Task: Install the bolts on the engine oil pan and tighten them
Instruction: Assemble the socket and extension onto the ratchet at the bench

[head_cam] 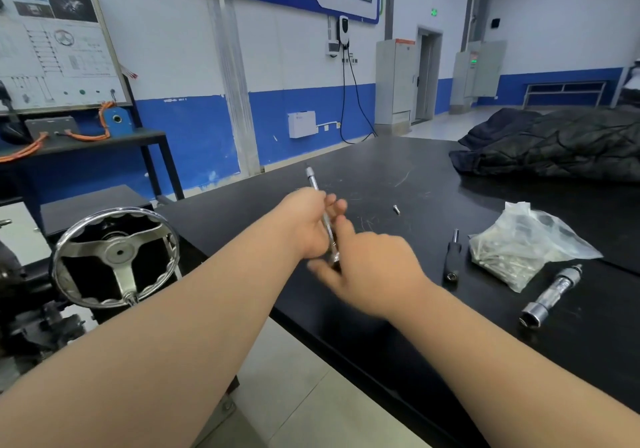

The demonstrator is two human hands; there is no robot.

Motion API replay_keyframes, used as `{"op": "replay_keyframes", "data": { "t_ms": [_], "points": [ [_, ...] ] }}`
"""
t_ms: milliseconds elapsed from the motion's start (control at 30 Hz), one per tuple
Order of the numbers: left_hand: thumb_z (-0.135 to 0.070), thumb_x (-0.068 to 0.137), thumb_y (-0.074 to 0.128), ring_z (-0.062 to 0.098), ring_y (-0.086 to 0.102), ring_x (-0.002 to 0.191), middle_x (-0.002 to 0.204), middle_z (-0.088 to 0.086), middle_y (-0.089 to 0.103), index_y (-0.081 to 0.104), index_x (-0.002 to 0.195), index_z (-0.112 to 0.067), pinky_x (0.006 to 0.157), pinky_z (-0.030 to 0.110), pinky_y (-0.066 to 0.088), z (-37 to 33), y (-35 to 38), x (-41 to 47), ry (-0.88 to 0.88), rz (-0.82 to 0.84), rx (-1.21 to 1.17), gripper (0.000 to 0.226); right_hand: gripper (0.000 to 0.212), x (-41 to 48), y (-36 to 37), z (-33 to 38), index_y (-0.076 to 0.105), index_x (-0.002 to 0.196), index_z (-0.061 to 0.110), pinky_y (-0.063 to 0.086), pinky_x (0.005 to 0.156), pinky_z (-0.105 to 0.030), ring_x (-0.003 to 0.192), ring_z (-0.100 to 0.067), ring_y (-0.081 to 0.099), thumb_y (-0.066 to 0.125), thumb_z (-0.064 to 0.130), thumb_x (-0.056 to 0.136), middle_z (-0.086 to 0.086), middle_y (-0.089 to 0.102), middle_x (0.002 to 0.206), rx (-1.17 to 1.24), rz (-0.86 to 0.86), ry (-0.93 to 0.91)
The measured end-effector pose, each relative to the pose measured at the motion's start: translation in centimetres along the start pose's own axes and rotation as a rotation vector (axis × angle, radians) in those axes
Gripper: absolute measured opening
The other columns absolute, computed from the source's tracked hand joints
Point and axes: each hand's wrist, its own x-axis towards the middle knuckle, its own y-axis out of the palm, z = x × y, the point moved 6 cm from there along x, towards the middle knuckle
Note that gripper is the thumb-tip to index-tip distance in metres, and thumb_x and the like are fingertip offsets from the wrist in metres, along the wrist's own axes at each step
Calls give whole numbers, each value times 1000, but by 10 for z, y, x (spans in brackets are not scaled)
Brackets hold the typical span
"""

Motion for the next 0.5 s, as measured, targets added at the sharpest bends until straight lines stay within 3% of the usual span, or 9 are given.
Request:
{"op": "replay_keyframes", "data": {
  "t_ms": [67, 133, 167, 233, 267, 333, 400, 500],
  "points": [
    [-33, 102, 36, 17, 63, 60, 75, 4, 71, 61, 96, -10, 60, 30, 50, -5, 13, -3, 109, 113, 176, 35, 45, 5, -8, -24, 47, 119, 18, 34, 59, -34, 76, -31, 64, 38, 53, 91, -3, 68, 85, 44, -105, 84],
    [-43, 100, 36, 24, 65, 92, 106, 6, 70, 60, 112, -13, 79, 37, 52, 3, 14, -3, 299, 66, 635, 41, 28, 6, -21, -65, 55, 109, 21, 37, 63, -35, 80, -34, 62, 45, 41, 91, -6, 68, 82, 211, -230, 285],
    [-52, 95, 38, 27, 56, 113, 126, 9, 60, 53, 126, -14, 95, 40, 46, 18, 11, 3, 369, 22, 912, 51, 23, 4, -26, -88, 58, 104, 21, 40, 65, -35, 79, -35, 61, 48, 36, 90, -7, 67, 79, 303, -299, 405],
    [-77, 74, 43, 32, 21, 142, 156, 10, 20, 14, 151, -21, 114, 46, 21, 59, 5, 6, 344, -13, 1332, 100, 18, -5, -32, -126, 60, 98, 20, 43, 67, -37, 78, -36, 59, 50, 32, 89, -6, 63, 73, 382, -413, 563],
    [-88, 61, 41, 33, 2, 146, 160, 6, 0, -7, 151, -27, 115, 50, 9, 79, 3, 9, 296, 3, 1454, 120, 18, -10, -32, -140, 59, 98, 19, 44, 68, -37, 79, -36, 58, 49, 31, 89, -6, 62, 73, 377, -429, 603],
    [-99, 42, 34, 34, -18, 144, 157, 3, -24, -28, 144, -33, 111, 59, -7, 104, 6, 20, 254, 40, 1595, 137, 19, -16, -28, -157, 59, 98, 16, 42, 67, -38, 80, -36, 57, 49, 31, 90, -8, 64, 75, 329, -419, 634],
    [-102, 38, 30, 36, -19, 144, 157, 6, -24, -29, 143, -31, 109, 62, -9, 108, 13, 33, 226, 17, 1660, 140, 20, -19, -21, -162, 58, 98, 15, 42, 66, -38, 80, -36, 57, 48, 31, 91, -6, 63, 74, 296, -382, 649],
    [-94, 59, 31, 39, -12, 144, 160, 10, -11, -20, 148, -28, 112, 58, -6, 106, 32, 48, 276, -8, 1682, 123, 20, -17, -10, -158, 58, 98, 17, 41, 64, -37, 77, -33, 56, 48, 32, 91, 7, 52, 62, 270, -309, 640]
  ]
}}
